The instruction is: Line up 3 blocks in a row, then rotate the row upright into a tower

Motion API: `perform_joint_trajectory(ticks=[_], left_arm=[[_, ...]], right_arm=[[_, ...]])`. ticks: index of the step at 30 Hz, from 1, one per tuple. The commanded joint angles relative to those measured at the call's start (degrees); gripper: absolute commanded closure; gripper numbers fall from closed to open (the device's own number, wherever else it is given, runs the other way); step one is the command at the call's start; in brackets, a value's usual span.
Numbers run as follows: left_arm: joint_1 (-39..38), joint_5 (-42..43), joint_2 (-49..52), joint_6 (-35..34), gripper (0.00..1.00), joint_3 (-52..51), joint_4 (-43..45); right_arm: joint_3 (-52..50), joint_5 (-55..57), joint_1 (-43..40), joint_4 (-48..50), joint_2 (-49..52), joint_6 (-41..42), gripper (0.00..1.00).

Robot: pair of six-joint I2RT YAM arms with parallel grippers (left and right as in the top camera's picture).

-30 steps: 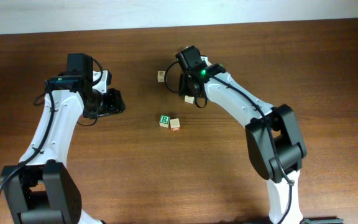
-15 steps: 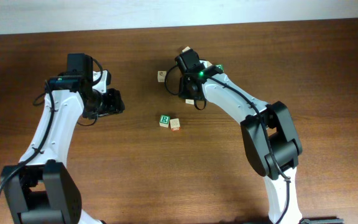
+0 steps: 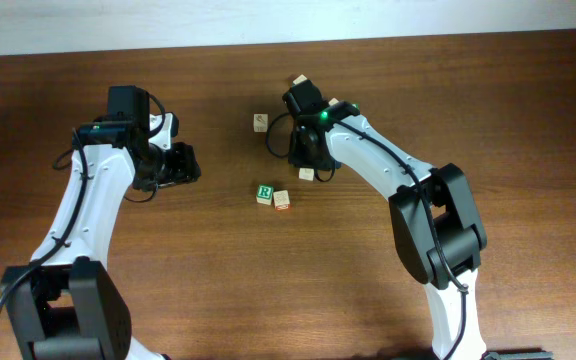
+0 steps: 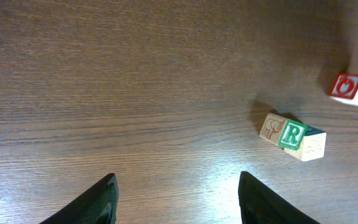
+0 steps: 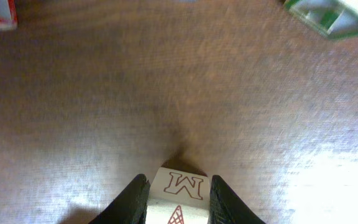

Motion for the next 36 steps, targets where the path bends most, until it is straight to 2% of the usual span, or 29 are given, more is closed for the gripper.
perform_joint_trajectory(ticks=[1, 17, 25, 30, 36], left_arm=[[0.24, -0.79, 0.31, -0.09, 0.4, 0.83, 0.0], [0.24, -0.79, 0.31, -0.09, 0.4, 0.83, -0.35], [0.24, -0.76, 0.31, -0.09, 0.41, 0.83, -0.5], [0.11, -0.76, 0.31, -0.09, 0.41, 0.83, -0.63], [-1.57, -0.74, 0.31, 1.7, 0.42, 0.83, -0.83]], right_arm=[[-0.66, -5.79, 0.37, -2.58, 0.74, 0.5, 0.7], [-0.66, -7.56, 3.76, -9.7, 0.74, -0.15, 0.7], [-0.28, -9.25, 3.76, -10.29, 0.22, -1.7, 0.69], [2.16, -9.66, 3.67, -11.63, -0.09, -3.45, 0.57], [7.72, -9.62, 3.67, -14.21, -0.13, -5.95, 0.51]])
